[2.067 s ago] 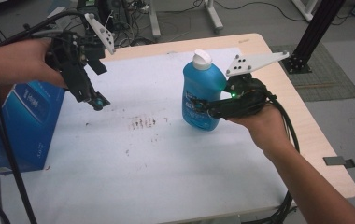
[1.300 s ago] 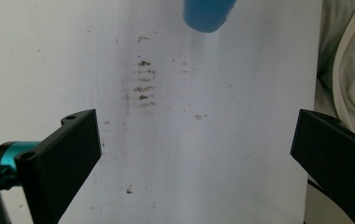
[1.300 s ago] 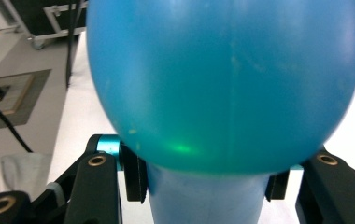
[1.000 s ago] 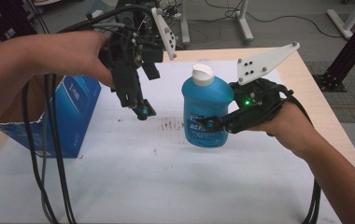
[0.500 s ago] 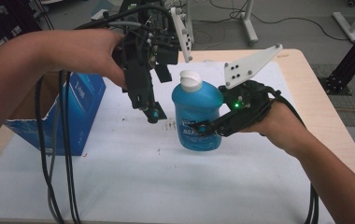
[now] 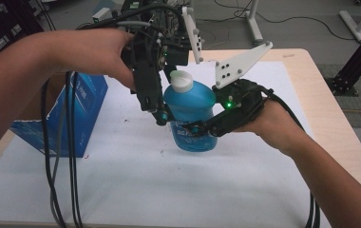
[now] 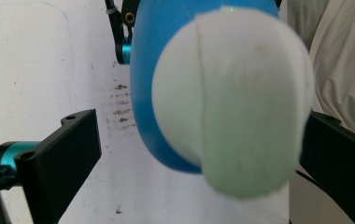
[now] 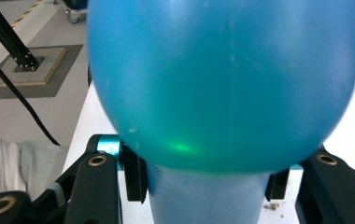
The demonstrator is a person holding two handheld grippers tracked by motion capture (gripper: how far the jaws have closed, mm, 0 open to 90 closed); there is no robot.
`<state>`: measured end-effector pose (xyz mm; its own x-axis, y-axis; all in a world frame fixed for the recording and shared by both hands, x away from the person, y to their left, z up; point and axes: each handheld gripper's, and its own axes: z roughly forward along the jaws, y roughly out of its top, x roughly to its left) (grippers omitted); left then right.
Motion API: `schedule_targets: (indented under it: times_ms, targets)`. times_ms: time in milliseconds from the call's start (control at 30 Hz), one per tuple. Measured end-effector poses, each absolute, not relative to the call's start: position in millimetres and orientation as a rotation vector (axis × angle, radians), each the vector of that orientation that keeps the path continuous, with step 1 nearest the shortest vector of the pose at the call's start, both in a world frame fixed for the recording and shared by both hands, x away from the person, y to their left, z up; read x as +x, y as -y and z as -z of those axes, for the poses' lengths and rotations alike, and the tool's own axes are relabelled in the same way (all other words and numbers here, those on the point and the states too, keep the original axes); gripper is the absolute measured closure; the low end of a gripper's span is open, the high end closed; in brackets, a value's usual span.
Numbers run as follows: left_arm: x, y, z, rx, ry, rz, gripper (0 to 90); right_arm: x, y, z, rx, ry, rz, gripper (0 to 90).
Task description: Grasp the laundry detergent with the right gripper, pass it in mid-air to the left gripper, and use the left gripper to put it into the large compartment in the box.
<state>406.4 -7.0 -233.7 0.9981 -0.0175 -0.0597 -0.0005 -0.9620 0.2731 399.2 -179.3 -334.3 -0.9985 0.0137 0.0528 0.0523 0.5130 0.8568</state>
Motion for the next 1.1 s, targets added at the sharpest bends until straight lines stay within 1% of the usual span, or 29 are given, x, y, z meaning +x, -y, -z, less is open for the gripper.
schedule_targets:
  times_ms: [600, 633, 667, 800, 833, 1000, 1100]
  targets:
    - [404.8, 11.8, 234.1, 2.871, 0.053, 0.091, 3.2, 399.0, 164.1, 334.1, -0.026, 2.683, 1.511, 46.1]
    - [404.7, 11.6, 233.7, 2.866, 0.057, 0.102, 5.6, 398.9, 164.1, 334.1, -0.025, 2.683, 1.511, 46.1]
    - [404.5, 11.9, 233.3, 2.867, 0.074, 0.106, 10.0, 398.9, 164.0, 334.0, -0.023, 2.683, 1.508, 46.1]
    - [404.0, 13.4, 233.0, 2.871, 0.082, 0.104, 11.2, 398.6, 163.6, 334.0, -0.019, 2.682, 1.506, 46.1]
    - [404.0, 13.6, 232.8, 2.869, 0.091, 0.109, 13.8, 398.4, 163.3, 334.1, -0.021, 2.68, 1.509, 46.1]
    - [403.7, 14.7, 231.9, 2.877, 0.111, 0.115, 20.3, 397.6, 162.3, 334.5, -0.018, 2.681, 1.507, 46.1]
    - [403.2, 14.7, 232.7, 2.881, 0.113, 0.128, 22.8, 397.2, 162.0, 334.3, -0.018, 2.679, 1.502, 46.1]
